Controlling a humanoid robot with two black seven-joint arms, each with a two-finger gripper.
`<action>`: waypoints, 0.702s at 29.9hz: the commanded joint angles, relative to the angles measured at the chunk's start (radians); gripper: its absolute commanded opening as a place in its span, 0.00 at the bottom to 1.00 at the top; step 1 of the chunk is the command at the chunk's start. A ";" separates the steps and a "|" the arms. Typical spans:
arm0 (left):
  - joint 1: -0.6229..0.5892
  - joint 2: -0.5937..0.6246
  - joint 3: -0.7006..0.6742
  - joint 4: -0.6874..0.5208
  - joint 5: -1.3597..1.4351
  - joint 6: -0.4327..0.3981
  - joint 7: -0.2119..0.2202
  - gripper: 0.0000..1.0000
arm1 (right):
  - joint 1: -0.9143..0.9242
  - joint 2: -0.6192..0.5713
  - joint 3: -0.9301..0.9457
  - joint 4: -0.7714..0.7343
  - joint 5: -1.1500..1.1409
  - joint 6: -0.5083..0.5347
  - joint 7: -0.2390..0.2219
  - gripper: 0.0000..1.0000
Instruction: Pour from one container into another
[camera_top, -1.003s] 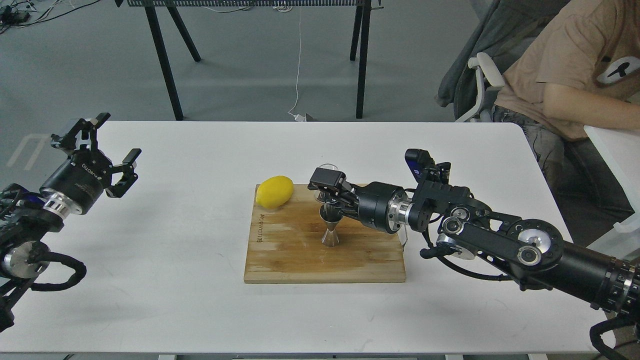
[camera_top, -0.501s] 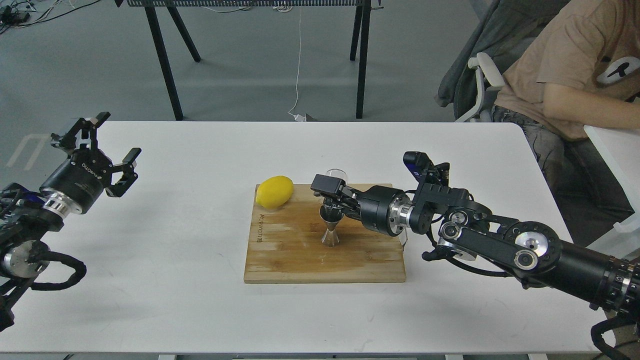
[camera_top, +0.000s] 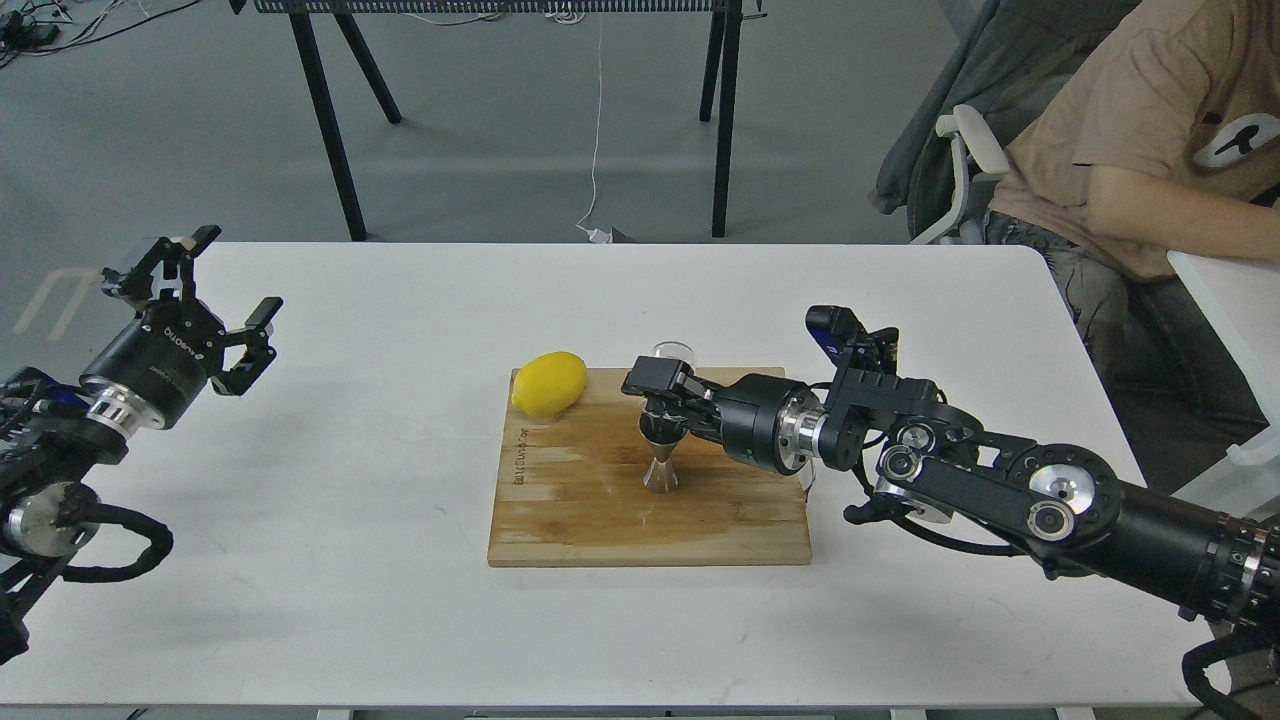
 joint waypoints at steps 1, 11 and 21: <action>0.000 0.001 0.002 0.000 0.001 0.000 0.000 0.94 | -0.001 -0.002 0.002 0.000 0.004 0.000 0.000 0.38; 0.000 0.001 0.002 0.000 0.001 0.000 0.000 0.94 | -0.001 0.000 0.015 0.002 0.016 0.000 0.000 0.38; -0.001 0.001 0.002 0.000 0.001 0.000 0.000 0.94 | 0.004 0.001 0.020 0.005 0.017 0.000 0.000 0.38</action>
